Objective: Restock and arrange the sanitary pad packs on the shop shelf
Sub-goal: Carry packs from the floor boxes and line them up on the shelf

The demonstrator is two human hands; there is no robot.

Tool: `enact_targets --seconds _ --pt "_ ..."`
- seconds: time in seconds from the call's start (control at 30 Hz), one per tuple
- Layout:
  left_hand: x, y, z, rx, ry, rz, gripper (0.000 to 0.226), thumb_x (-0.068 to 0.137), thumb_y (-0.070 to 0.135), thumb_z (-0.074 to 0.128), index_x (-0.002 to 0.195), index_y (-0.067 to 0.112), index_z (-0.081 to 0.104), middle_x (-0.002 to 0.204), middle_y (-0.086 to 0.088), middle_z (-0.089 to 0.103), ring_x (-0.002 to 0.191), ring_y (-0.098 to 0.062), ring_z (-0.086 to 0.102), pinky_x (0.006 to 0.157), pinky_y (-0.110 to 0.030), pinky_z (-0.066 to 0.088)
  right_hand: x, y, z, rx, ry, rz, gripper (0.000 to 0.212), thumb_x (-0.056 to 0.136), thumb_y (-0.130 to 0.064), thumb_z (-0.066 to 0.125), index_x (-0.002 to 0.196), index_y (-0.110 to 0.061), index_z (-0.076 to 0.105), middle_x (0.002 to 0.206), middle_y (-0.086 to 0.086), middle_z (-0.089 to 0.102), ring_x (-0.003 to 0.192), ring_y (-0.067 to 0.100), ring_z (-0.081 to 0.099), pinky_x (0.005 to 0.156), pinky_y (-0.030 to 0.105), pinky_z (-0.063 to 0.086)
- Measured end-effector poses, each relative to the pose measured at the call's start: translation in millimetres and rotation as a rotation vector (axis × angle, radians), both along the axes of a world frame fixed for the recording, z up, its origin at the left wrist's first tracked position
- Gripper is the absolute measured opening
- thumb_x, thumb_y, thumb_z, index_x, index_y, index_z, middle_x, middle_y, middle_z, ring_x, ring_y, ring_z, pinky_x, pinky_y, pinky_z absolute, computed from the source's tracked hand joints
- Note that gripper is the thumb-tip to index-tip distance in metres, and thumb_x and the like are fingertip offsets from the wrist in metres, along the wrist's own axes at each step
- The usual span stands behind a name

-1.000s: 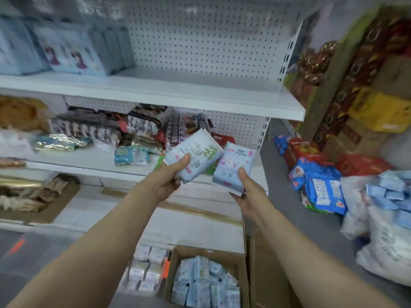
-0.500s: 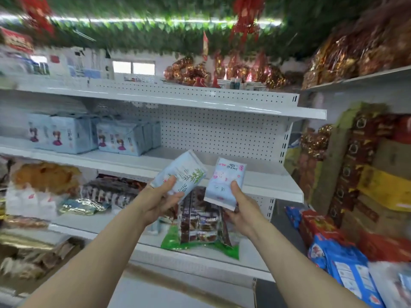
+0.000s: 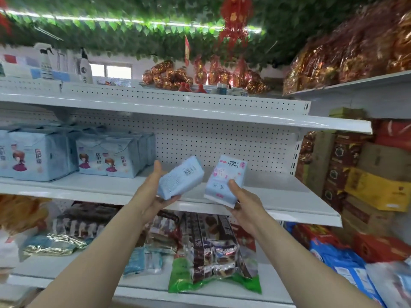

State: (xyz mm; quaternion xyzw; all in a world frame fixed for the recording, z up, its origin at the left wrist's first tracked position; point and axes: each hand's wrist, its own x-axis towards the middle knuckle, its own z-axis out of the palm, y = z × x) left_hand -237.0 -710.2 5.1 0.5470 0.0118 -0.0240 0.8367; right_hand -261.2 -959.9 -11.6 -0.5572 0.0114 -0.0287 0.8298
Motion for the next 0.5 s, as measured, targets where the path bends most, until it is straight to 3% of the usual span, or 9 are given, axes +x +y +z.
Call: enact_targets --seconds 0.13,0.2,0.27,0.33,0.4,0.5 --pt "46.0 26.7 1.9 0.243 -0.056 0.08 0.035 0.099 0.049 0.053 0.102 0.015 0.057 0.109 -0.012 0.07 0.089 -0.025 0.068 0.075 -0.037 0.057 41.1 34.9 2.5 0.002 0.004 -0.061 0.037 0.09 -0.025 0.072 0.12 -0.005 0.064 0.104 0.007 0.078 0.097 0.021 0.074 0.097 0.042 0.055" --pt "68.4 42.2 0.2 0.294 -0.128 0.073 0.016 0.099 0.034 0.06 0.107 0.02 0.057 0.118 -0.007 0.064 0.082 -0.016 0.064 0.067 -0.029 0.05 58.8 48.7 3.2 -0.007 -0.008 -0.088 0.035 0.092 -0.024 0.071 0.121 -0.006 0.064 0.102 0.006 0.078 0.092 0.019 0.074 0.088 0.041 0.058" --pt "89.5 56.9 -1.6 0.237 -0.161 0.005 0.046 0.097 0.022 0.064 0.14 0.028 0.047 0.135 0.005 0.051 0.086 -0.006 0.061 0.064 -0.024 0.051 73.8 58.9 3.0 -0.012 -0.021 -0.118 0.037 0.092 -0.023 0.071 0.124 -0.007 0.062 0.102 0.005 0.078 0.088 0.018 0.076 0.074 0.034 0.058" --pt "109.7 69.0 -3.3 0.145 -0.142 -0.06 0.077 0.094 0.013 0.067 0.156 0.03 0.024 0.144 0.006 0.044 0.093 -0.008 0.063 0.066 -0.026 0.055 86.6 63.8 2.4 -0.025 -0.042 -0.143 0.055 0.085 -0.025 0.076 0.134 -0.01 0.055 0.113 0.006 0.076 0.094 0.02 0.076 0.071 0.033 0.06" --pt "128.7 76.3 -4.8 0.103 -0.132 -0.111 0.087 0.092 0.008 0.068 0.159 0.028 0.016 0.152 0.006 0.041 0.096 -0.012 0.063 0.073 -0.03 0.054 98.1 66.3 1.4 -0.05 -0.06 -0.168 0.079 0.075 -0.028 0.082 0.145 -0.02 0.044 0.123 0.006 0.072 0.1 0.022 0.074 0.075 0.038 0.061" --pt "147.4 81.1 -6.5 0.082 -0.116 -0.166 0.081 0.089 0.001 0.069 0.154 0.028 0.03 0.133 0.008 0.057 0.094 -0.015 0.069 0.072 -0.033 0.059 114.6 64.7 -2.5 -0.068 -0.056 -0.19 0.092 0.072 -0.03 0.085 0.15 -0.028 0.037 0.125 0.004 0.071 0.104 0.023 0.073 0.087 0.045 0.059"
